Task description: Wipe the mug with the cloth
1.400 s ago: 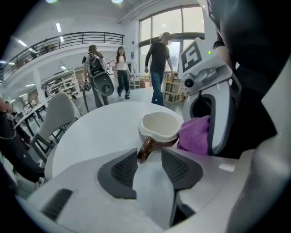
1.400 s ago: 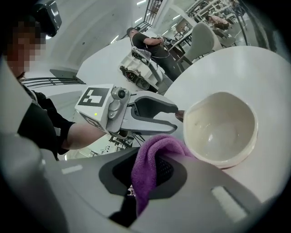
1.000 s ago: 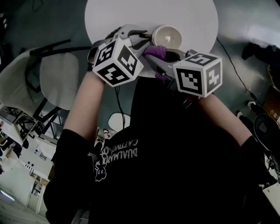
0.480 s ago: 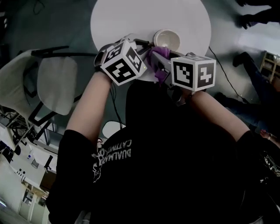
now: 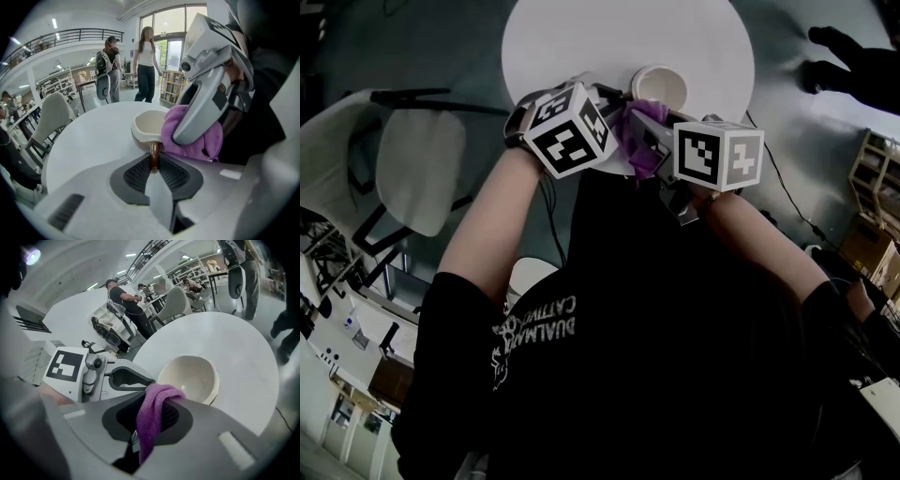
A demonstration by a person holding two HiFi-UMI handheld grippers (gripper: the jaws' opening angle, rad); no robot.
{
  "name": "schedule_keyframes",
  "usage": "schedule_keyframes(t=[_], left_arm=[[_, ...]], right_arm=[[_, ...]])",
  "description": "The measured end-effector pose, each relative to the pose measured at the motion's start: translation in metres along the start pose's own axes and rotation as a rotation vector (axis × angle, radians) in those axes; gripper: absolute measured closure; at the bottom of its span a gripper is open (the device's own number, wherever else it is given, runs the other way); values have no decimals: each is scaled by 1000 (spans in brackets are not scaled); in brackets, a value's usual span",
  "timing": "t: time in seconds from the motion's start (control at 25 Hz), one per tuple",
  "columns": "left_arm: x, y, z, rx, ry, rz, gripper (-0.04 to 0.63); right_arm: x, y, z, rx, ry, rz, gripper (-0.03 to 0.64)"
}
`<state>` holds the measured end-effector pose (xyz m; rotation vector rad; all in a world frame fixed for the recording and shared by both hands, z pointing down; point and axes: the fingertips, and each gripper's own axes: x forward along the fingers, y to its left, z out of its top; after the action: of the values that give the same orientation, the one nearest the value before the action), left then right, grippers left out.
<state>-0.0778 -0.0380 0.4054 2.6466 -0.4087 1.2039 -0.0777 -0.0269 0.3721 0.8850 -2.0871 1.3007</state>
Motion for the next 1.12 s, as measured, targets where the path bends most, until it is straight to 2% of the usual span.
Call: schedule_keyframes(t=[0.36, 0.56, 0.8, 1.12], left_arm=[[3, -7, 3, 24, 41, -29, 532], [6, -5, 2, 33, 71, -35, 534], [11, -4, 1, 40, 106, -38, 534], [14, 0, 3, 32, 138, -43, 534]], right_arm=[[-14, -11, -4, -1, 16, 44, 577], [-18, -19, -5, 20, 24, 98, 577], [-23, -31, -12, -74, 117, 166, 577], [-34, -46, -13, -93, 171, 246, 577]])
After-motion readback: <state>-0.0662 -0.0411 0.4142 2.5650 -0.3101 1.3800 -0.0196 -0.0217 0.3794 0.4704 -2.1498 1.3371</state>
